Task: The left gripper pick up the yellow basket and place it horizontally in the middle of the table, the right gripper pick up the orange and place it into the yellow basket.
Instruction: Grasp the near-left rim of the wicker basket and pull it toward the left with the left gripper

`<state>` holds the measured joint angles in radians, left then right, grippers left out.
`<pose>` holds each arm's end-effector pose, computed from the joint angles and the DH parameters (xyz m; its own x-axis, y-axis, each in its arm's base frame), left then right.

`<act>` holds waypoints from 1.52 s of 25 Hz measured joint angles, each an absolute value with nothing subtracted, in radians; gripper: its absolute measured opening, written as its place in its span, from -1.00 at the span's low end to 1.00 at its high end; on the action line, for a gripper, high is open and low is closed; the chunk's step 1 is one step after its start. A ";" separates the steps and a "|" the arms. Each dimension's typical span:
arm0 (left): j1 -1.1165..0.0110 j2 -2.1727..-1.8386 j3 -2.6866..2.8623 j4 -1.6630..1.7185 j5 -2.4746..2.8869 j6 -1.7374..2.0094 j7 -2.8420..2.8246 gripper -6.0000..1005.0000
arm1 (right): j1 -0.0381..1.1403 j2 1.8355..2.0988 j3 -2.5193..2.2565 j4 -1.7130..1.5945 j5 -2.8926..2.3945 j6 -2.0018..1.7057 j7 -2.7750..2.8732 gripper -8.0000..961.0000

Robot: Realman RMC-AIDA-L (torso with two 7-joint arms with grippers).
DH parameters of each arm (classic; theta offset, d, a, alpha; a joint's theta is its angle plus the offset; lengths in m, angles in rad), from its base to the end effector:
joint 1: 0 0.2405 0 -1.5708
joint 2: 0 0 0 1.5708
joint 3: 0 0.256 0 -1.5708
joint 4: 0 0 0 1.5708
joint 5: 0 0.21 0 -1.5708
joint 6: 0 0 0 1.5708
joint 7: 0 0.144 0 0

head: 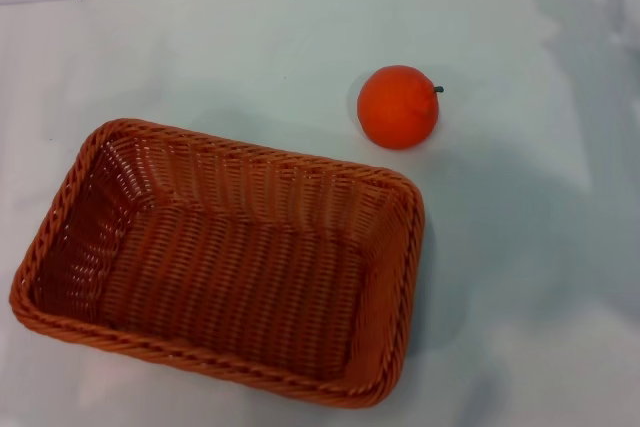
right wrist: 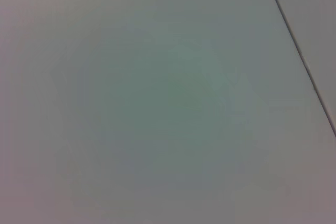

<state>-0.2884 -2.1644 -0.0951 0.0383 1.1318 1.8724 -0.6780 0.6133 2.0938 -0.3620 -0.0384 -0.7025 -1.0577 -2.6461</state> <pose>-0.3419 0.2242 0.0684 0.2472 -0.6112 0.7518 0.9418 -0.0309 -0.3348 0.3411 0.3789 0.0358 -0.3945 -0.1107 0.9122 0.9165 -0.1195 0.3819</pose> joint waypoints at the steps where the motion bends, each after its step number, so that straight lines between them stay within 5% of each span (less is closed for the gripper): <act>1: -0.288 -2.164 -0.095 0.038 1.132 1.874 -0.678 0.84 | 0.614 2.094 -0.362 -0.038 -0.703 -1.057 -2.646 0.93; 21: -0.274 -2.162 -0.094 0.045 1.131 1.922 -0.749 0.67 | 0.615 2.095 -0.362 -0.035 -0.703 -1.055 -2.646 0.93; 24: -0.270 -2.144 0.020 0.134 1.152 1.878 -0.933 0.62 | 0.613 2.095 -0.362 -0.034 -0.702 -1.055 -2.646 0.93; 31: -0.268 -2.040 0.396 0.560 1.280 1.775 -1.430 0.61 | 0.613 2.095 -0.362 -0.034 -0.703 -1.055 -2.646 0.93; 38: -0.306 -2.023 0.457 1.064 1.665 1.765 -1.946 0.60 | 0.611 2.094 -0.358 -0.034 -0.702 -1.055 -2.646 0.93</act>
